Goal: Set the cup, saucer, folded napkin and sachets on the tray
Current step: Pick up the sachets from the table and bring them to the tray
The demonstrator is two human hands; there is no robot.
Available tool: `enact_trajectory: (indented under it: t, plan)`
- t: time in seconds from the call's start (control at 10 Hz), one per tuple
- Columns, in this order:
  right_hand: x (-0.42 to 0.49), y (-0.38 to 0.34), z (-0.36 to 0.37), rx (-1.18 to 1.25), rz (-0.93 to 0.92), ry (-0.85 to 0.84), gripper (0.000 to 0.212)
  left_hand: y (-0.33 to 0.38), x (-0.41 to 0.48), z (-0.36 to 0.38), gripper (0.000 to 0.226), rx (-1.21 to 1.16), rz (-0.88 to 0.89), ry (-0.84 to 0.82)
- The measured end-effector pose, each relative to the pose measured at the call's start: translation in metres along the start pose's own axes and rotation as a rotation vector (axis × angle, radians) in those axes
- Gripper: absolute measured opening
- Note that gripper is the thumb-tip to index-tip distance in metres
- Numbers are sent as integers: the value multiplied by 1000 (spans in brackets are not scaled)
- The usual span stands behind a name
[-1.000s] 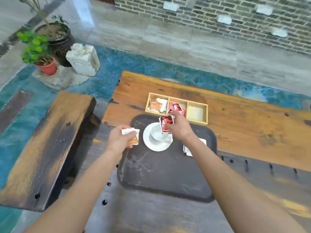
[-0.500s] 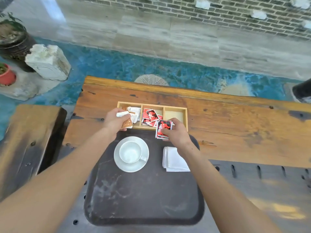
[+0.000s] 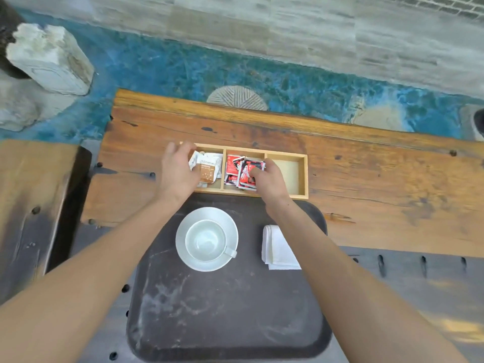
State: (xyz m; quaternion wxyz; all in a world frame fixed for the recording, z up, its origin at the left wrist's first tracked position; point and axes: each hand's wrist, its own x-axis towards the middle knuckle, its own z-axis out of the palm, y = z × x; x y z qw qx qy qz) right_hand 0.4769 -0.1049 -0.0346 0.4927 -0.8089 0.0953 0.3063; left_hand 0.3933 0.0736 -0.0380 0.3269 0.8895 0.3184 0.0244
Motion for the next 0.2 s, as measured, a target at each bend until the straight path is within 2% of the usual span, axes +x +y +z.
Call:
enact_trajectory:
  t: [0.1,0.2]
  plan:
    - [9,-10,6,-145,-2,19,16,-6,-3,-4,42,-27,20,-6]
    - [7,-12,4,-634,-105,108,23,-12,-9,-8,43,-34,39,-6]
